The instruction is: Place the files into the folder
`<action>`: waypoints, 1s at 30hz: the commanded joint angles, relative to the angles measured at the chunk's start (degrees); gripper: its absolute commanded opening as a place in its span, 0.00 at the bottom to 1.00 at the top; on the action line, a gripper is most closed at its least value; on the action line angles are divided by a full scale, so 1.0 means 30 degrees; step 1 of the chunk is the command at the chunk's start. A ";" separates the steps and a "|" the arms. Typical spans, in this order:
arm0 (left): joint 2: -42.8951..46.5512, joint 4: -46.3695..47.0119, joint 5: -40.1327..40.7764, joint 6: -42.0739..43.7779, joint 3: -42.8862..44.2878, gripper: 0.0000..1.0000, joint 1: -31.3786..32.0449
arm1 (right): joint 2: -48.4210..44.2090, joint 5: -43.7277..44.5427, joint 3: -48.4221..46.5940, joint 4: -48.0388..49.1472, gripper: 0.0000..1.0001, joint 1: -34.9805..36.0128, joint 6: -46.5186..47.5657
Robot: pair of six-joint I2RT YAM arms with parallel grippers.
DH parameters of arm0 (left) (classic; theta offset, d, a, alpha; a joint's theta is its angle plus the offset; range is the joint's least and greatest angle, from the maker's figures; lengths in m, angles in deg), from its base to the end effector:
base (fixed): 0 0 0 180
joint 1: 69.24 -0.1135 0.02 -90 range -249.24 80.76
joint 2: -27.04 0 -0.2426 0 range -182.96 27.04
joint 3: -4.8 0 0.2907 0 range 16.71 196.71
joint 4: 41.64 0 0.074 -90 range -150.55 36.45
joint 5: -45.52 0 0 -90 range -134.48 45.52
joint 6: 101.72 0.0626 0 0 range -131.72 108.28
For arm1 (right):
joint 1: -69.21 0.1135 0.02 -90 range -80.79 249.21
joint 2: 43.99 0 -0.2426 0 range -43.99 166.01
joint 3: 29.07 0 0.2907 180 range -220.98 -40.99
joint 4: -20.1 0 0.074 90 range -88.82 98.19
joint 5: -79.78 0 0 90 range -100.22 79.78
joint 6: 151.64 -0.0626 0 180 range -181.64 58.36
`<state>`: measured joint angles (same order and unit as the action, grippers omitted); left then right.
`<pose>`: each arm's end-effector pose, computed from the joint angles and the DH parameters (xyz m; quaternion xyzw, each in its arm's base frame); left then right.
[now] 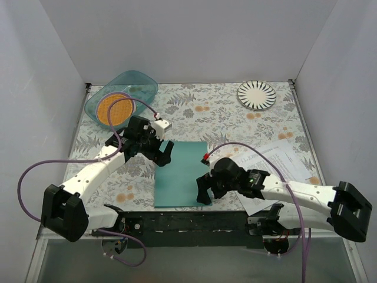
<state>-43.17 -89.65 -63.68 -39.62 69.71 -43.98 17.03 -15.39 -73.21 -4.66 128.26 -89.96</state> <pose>0.2687 -0.1496 0.2082 0.0309 0.9368 -0.2804 0.2067 0.1405 0.2452 0.1507 -0.2593 0.8739 0.3124 0.2675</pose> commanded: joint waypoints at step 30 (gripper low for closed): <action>-0.6389 0.5468 0.3206 -0.1129 0.4045 0.98 -0.0245 | 0.9282 0.1606 -0.3380 0.6302 0.72 0.6714 -0.3363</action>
<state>-63.72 -76.34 -57.23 -42.42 82.65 -44.07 44.90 -11.66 -83.86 11.82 148.41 -98.33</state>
